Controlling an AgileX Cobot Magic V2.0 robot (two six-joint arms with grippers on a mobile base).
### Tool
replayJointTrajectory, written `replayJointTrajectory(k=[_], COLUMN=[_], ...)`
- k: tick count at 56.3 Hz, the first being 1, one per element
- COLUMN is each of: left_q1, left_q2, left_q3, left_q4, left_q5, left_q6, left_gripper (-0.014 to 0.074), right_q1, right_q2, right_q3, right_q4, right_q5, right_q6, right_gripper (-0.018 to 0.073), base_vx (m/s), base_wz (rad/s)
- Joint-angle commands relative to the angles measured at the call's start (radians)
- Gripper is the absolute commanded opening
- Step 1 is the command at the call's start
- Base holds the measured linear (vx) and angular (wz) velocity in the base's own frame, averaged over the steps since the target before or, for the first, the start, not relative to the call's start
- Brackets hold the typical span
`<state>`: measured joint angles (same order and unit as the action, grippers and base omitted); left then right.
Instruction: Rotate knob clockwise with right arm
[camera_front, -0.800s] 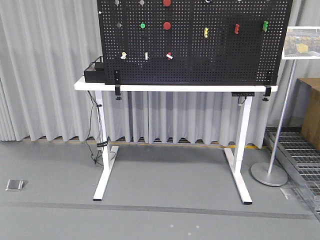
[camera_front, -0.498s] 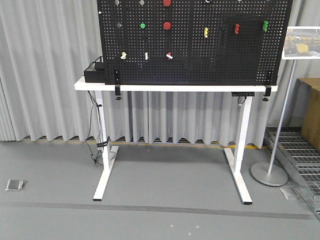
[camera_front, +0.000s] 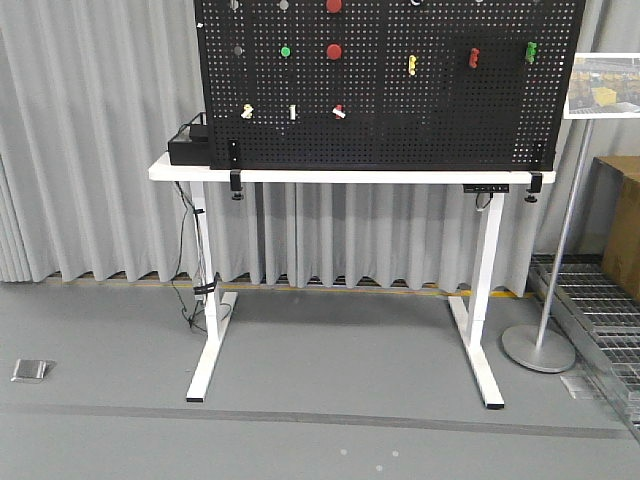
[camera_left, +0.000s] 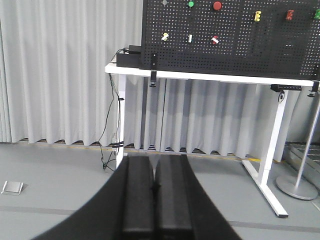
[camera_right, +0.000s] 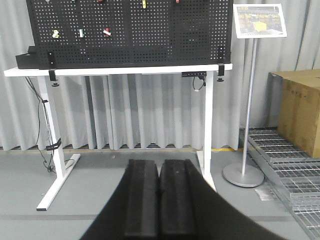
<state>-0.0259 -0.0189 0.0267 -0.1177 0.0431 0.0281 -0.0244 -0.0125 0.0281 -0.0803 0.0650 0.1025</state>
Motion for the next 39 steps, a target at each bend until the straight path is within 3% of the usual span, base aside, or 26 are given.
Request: replayJointTrajectory(k=[1,39], left_q1=[0.002,0.002], left_q2=[0.0,0.0], left_q3=[0.013,0.013], left_q4=[-0.008,-0.008], left_q5=[-0.082,-0.082], left_q6=[-0.01,-0.01], left_gripper=[-0.0006,-0.0006], right_q1=[-0.006,-0.006], right_q2=[-0.012,-0.012], right_q3=[0.009,0.009], right_q4=[-0.005,-0.005], right_q5=[-0.08,-0.077], right_q6=[-0.006,-0.006], right_gripper=[-0.0009,-0.0009], base_vx=[0.0,0.13], base_wz=[0.0,-0.01])
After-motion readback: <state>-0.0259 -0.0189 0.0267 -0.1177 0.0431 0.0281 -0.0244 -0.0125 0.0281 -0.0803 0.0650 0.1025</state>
